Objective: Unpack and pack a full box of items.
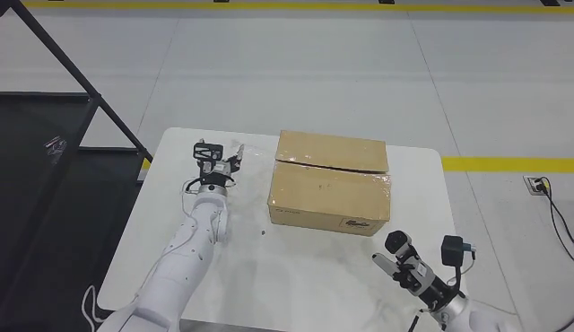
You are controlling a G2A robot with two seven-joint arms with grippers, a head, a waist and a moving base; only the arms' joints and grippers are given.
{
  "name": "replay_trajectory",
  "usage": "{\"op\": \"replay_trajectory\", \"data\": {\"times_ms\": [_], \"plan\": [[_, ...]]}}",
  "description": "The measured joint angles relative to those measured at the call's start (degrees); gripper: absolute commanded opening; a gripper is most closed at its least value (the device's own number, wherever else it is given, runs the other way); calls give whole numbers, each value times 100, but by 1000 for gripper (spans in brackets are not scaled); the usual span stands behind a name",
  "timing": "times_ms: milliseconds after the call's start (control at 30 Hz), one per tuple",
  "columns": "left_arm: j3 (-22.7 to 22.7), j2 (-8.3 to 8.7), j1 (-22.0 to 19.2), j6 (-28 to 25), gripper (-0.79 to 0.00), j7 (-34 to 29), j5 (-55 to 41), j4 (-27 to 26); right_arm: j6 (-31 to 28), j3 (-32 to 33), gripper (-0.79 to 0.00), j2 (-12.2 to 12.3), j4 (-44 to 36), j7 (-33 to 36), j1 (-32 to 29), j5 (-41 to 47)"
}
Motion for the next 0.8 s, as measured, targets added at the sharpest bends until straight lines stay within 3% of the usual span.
{"op": "replay_trajectory", "data": {"times_ms": [800], "plan": [[-408,320,407,0,0,-449,264,-120,1,-127,0,42,40,72,126,-4]]}}
